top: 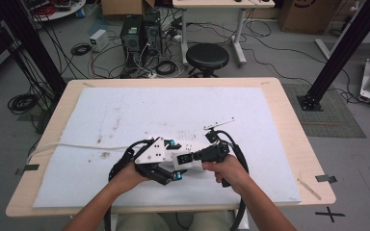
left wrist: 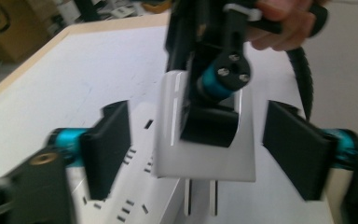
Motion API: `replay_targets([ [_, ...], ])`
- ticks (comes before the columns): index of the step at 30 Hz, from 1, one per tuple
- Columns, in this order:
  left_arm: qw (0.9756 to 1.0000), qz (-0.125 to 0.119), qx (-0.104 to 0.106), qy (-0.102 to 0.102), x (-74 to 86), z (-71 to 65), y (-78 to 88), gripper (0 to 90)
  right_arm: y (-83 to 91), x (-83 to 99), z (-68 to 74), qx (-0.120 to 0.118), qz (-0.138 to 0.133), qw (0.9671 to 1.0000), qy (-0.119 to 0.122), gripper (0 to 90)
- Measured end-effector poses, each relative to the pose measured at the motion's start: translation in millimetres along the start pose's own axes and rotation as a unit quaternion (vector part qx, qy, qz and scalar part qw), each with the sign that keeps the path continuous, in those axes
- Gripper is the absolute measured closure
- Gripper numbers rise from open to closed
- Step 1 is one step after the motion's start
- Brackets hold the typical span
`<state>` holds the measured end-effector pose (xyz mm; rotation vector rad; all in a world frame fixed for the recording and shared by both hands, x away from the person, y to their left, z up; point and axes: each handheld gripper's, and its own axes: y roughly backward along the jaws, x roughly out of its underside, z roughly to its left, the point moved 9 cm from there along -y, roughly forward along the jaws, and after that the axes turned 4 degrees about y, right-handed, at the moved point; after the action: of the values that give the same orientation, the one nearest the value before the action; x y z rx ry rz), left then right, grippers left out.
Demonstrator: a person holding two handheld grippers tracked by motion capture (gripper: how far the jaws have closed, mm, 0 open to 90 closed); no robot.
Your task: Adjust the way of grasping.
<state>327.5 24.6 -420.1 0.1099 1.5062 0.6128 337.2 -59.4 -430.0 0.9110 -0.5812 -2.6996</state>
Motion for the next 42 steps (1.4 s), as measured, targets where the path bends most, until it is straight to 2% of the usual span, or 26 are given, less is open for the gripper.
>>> replay_targets([
  [3,0.9999,-0.004,-0.004,0.009,2.2,3.1,2.9,21.7,4.8,-1.5,-2.4,0.013,-0.01,0.9998,0.01,62.6],
  [4,0.9998,-0.008,-0.004,0.016,2.6,3.7,4.3,21.7,11.4,-2.8,-5.7,0.028,-0.022,0.9993,0.015,62.8],
  [5,0.9997,-0.011,-0.005,0.02,3.0,4.0,5.9,21.7,11.4,-2.8,-5.7,0.028,-0.022,0.9993,0.015,62.8],
  [6,0.9997,-0.011,-0.008,0.022,4.4,4.6,8.7,21.7,17.9,-3.7,-7.8,0.039,-0.031,0.9986,0.019,63.0],
  [12,0.9994,-0.006,-0.008,0.032,11.4,4.6,12.4,21.5,34.0,-6.3,-12.6,0.064,-0.055,0.9958,0.034,63.1],
  [15,0.9988,-0.005,-0.017,0.046,19.5,6.8,15.4,21.5,45.8,-7.6,-17.0,0.098,-0.068,0.9914,0.053,63.1],
  [16,0.9988,-0.005,-0.017,0.046,19.5,6.8,15.4,21.5,45.8,-7.6,-17.0,0.098,-0.068,0.9914,0.053,63.1],
  [18,0.9981,-0.006,-0.027,0.055,22.4,9.8,18.1,21.5,51.2,-7.7,-20.5,0.125,-0.071,0.987,0.072,63.1],
  [19,0.9972,-0.009,-0.037,0.064,24.1,13.5,21.6,21.5,56.1,-6.9,-23.4,0.145,-0.07,0.9831,0.088,63.2],
  [22,0.9955,-0.013,-0.055,0.076,26.5,20.0,26.9,21.5,61.7,-4.2,-27.6,0.171,-0.062,0.9778,0.104,63.1],
  [23,0.9955,-0.013,-0.055,0.076,26.5,20.0,26.9,21.5,61.7,-4.2,-27.6,0.171,-0.062,0.9778,0.104,63.1],
  [24,0.9955,-0.013,-0.055,0.076,26.5,20.0,26.9,21.5,63.1,-3.2,-28.6,0.179,-0.06,0.9764,0.105,63.1],
  [25,0.9942,-0.014,-0.067,0.084,28.7,24.4,30.3,21.5,65.9,-1.6,-30.8,0.191,-0.053,0.973,0.118,63.2],
  [26,0.9928,-0.015,-0.076,0.092,30.4,28.4,33.6,21.5,67.7,-0.9,-31.6,0.196,-0.052,0.9717,0.122,63.2],
  [27,0.9928,-0.015,-0.076,0.092,30.4,28.4,33.6,21.5,67.7,-0.9,-31.6,0.196,-0.052,0.9717,0.122,63.2],
  [29,0.9906,-0.018,-0.09,0.101,32.2,33.2,38.6,21.5,72.7,1.5,-33.0,0.202,-0.052,0.9704,0.121,63.1],
  [30,0.9906,-0.018,-0.09,0.101,32.2,33.2,38.6,21.5,72.7,1.5,-33.0,0.202,-0.052,0.9704,0.121,63.1],
  [32,0.9891,-0.023,-0.098,0.107,32.3,36.0,41.4,21.5,75.8,4.0,-34.7,0.21,-0.05,0.9689,0.121,63.1],
  [34,0.9877,-0.024,-0.108,0.11,32.8,38.8,44.8,21.5,78.6,6.9,-36.7,0.221,-0.043,0.9657,0.129,63.2],
  [36,0.9863,-0.027,-0.114,0.116,32.8,40.3,47.4,21.5,82.7,10.6,-37.1,0.235,-0.039,0.961,0.14,63.2],
  [37,0.9858,-0.028,-0.116,0.118,32.9,40.2,48.6,21.5,82.7,10.6,-37.1,0.235,-0.039,0.961,0.14,63.2],
  [38,0.9854,-0.026,-0.12,0.118,33.3,40.3,50.2,21.5,86.0,12.8,-37.3,0.245,-0.038,0.9583,0.143,63.2],
  [39,0.9848,-0.027,-0.123,0.119,33.3,39.7,51.5,21.5,86.0,12.8,-37.3,0.245,-0.038,0.9583,0.143,63.2],
  [42,0.9838,-0.03,-0.13,0.12,33.6,37.8,56.9,21.5,92.0,16.5,-38.3,0.262,-0.035,0.9526,0.151,63.1],
])
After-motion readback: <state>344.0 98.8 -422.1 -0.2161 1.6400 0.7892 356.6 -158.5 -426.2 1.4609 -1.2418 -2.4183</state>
